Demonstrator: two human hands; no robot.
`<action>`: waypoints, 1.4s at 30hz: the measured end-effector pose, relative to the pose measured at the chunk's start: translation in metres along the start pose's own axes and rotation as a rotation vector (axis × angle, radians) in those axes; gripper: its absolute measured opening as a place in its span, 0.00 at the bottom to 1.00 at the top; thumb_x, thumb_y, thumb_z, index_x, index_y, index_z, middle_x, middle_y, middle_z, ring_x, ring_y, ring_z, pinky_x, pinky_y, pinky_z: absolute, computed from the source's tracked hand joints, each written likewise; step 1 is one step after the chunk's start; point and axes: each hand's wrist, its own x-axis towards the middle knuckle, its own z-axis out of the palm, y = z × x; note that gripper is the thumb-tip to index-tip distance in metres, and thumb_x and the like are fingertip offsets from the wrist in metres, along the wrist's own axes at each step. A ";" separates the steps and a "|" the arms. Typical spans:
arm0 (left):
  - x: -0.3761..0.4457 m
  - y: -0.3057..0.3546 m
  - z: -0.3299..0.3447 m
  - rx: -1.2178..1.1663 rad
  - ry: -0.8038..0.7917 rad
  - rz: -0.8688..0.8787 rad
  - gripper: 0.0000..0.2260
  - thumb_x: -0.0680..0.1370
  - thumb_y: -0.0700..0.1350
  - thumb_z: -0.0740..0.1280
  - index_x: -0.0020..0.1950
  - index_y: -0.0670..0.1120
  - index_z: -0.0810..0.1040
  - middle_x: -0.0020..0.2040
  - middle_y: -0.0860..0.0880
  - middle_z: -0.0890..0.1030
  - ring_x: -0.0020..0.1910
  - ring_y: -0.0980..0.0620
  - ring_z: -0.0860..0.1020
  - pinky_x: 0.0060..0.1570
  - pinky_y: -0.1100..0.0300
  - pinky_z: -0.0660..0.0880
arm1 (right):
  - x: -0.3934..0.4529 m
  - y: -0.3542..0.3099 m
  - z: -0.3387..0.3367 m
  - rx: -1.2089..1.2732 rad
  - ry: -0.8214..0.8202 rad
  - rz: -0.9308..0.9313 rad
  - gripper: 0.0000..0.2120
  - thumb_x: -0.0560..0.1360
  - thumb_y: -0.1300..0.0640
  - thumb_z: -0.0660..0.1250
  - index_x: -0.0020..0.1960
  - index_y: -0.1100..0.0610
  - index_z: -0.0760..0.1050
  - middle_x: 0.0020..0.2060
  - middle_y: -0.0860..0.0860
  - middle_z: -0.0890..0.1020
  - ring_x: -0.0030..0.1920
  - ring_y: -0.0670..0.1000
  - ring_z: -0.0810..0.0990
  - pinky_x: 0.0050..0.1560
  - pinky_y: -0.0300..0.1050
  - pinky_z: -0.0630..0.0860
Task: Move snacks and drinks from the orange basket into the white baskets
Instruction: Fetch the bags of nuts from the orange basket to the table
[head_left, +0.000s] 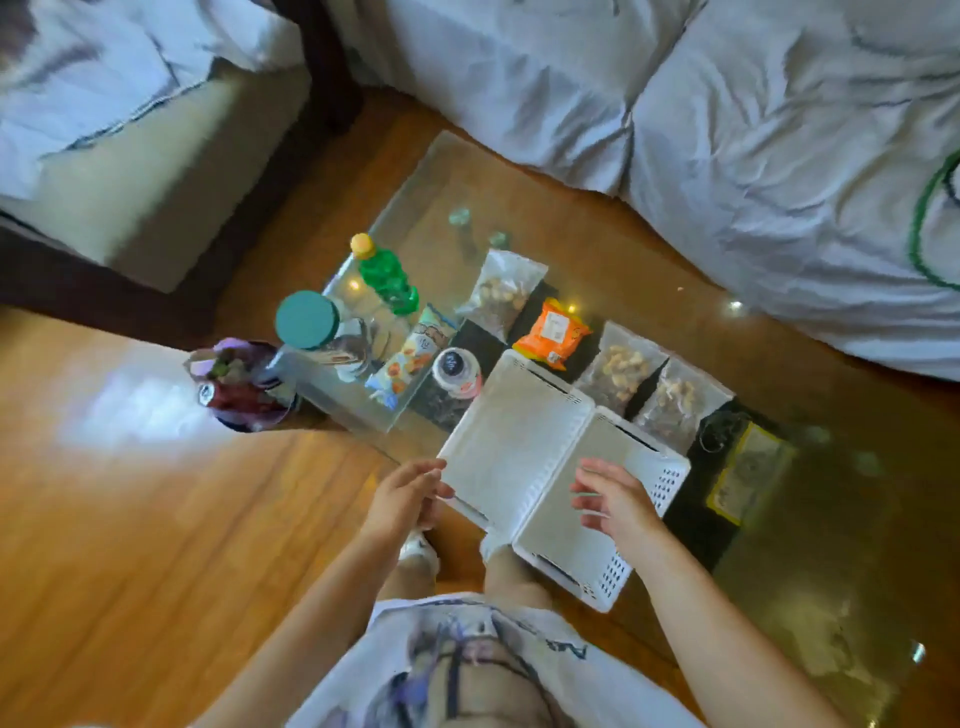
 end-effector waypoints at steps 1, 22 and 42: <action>-0.008 -0.011 -0.020 -0.053 0.052 -0.012 0.09 0.79 0.38 0.59 0.47 0.48 0.77 0.33 0.48 0.79 0.26 0.54 0.70 0.21 0.69 0.65 | -0.004 -0.001 0.014 -0.047 -0.016 0.002 0.05 0.74 0.59 0.66 0.49 0.52 0.76 0.38 0.53 0.79 0.36 0.51 0.77 0.33 0.42 0.72; -0.115 -0.268 -0.367 -1.007 0.548 -0.419 0.07 0.80 0.41 0.60 0.56 0.41 0.72 0.37 0.45 0.74 0.32 0.51 0.70 0.33 0.62 0.67 | -0.093 0.070 0.368 -0.843 -0.157 -0.086 0.06 0.78 0.60 0.61 0.53 0.59 0.73 0.39 0.57 0.78 0.35 0.53 0.75 0.33 0.42 0.69; -0.085 -0.267 -0.575 -1.375 0.736 -0.453 0.12 0.80 0.43 0.61 0.61 0.43 0.75 0.36 0.47 0.77 0.28 0.54 0.71 0.27 0.63 0.67 | -0.070 0.063 0.739 -1.799 -0.382 -0.241 0.11 0.75 0.66 0.59 0.34 0.59 0.70 0.34 0.55 0.74 0.41 0.54 0.73 0.42 0.48 0.66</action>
